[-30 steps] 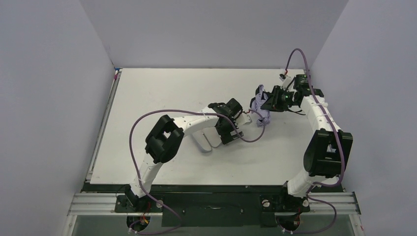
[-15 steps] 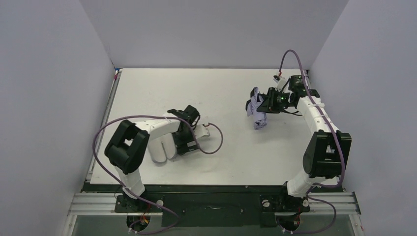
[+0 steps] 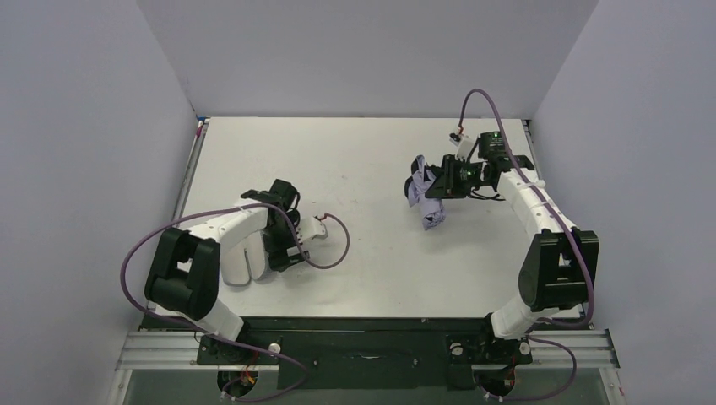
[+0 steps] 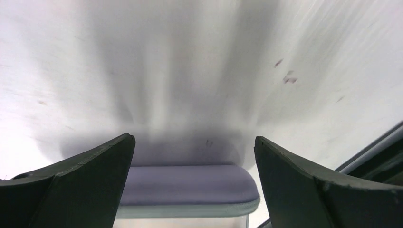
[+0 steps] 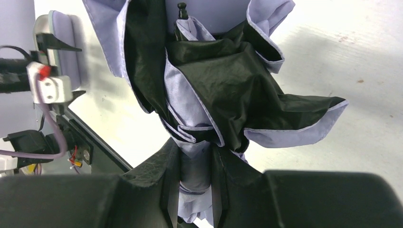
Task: Open the umbrella
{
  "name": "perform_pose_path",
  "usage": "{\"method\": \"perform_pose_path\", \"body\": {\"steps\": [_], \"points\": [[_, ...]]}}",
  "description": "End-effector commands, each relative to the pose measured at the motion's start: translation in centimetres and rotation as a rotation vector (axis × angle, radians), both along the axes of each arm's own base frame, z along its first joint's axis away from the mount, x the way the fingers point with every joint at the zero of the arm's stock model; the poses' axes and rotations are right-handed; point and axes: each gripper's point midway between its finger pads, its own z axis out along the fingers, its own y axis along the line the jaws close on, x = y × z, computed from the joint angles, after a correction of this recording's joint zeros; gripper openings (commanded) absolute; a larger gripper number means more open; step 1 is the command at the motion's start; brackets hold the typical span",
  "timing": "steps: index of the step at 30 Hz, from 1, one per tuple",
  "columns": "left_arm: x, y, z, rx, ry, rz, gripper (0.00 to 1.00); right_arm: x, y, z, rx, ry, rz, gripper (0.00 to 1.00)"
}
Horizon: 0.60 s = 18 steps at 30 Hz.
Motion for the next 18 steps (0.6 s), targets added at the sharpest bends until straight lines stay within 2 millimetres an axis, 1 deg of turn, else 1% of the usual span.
{"method": "perform_pose_path", "body": {"steps": [1,2,3,4,5,6,7,8,9,10,11,13,14,15,16,17,18], "points": [[3.9,-7.6,9.2,-0.403,-0.142,0.066,0.97,0.3,2.6,6.1,0.092,-0.216,0.103,0.0],[4.1,-9.5,10.8,-0.509,-0.14,0.072,0.97,0.2,3.4,6.9,0.117,-0.238,0.125,0.0],[4.8,-10.8,13.5,-0.597,-0.173,0.136,0.97,0.1,3.9,7.7,0.134,-0.261,0.134,0.0],[5.7,-12.5,15.6,-0.699,-0.206,0.139,0.97,0.1,4.8,8.9,0.176,-0.287,0.148,0.0],[6.1,-13.5,18.0,-0.785,-0.221,0.215,0.97,0.4,5.4,10.4,0.202,-0.341,0.157,0.0],[7.1,-15.0,20.5,-0.9,-0.255,0.25,0.97,0.0,6.3,11.4,0.249,-0.339,0.168,0.0],[7.3,-15.6,22.4,-0.968,-0.284,0.264,0.97,0.2,6.7,13.1,0.275,-0.402,0.179,0.0],[7.9,-16.6,25.4,-1.082,-0.32,0.282,0.97,-0.3,7.6,14.1,0.32,-0.398,0.191,0.0],[8.1,-17.0,26.6,-1.132,-0.328,0.295,0.97,-0.4,8.0,15.6,0.344,-0.456,0.207,0.0],[8.3,-17.7,28.9,-1.216,-0.343,0.295,0.97,-0.9,8.7,16.4,0.364,-0.464,0.224,0.0],[8.2,-18.2,30.1,-1.254,-0.338,0.296,0.97,-1.2,8.9,17.4,0.369,-0.499,0.239,0.0],[8.1,-19.1,32.3,-1.319,-0.31,0.291,0.97,-2.1,9.7,18.4,0.368,-0.534,0.276,0.0],[8.1,-19.5,32.6,-1.334,-0.275,0.317,0.97,-2.3,9.8,18.8,0.371,-0.542,0.277,0.0],[7.9,-19.9,33.6,-1.362,-0.267,0.304,0.97,-2.5,10.1,19.8,0.38,-0.568,0.282,0.0],[7.6,-20.2,34.1,-1.388,-0.225,0.334,0.97,-2.5,10.2,20.4,0.4,-0.563,0.257,0.0],[7.3,-20.8,34.7,-1.42,-0.215,0.314,0.97,-2.7,10.3,21.8,0.418,-0.61,0.255,0.0],[6.7,-21.0,34.9,-1.442,-0.19,0.328,0.97,-2.8,10.4,22.7,0.429,-0.631,0.234,0.0]]}}
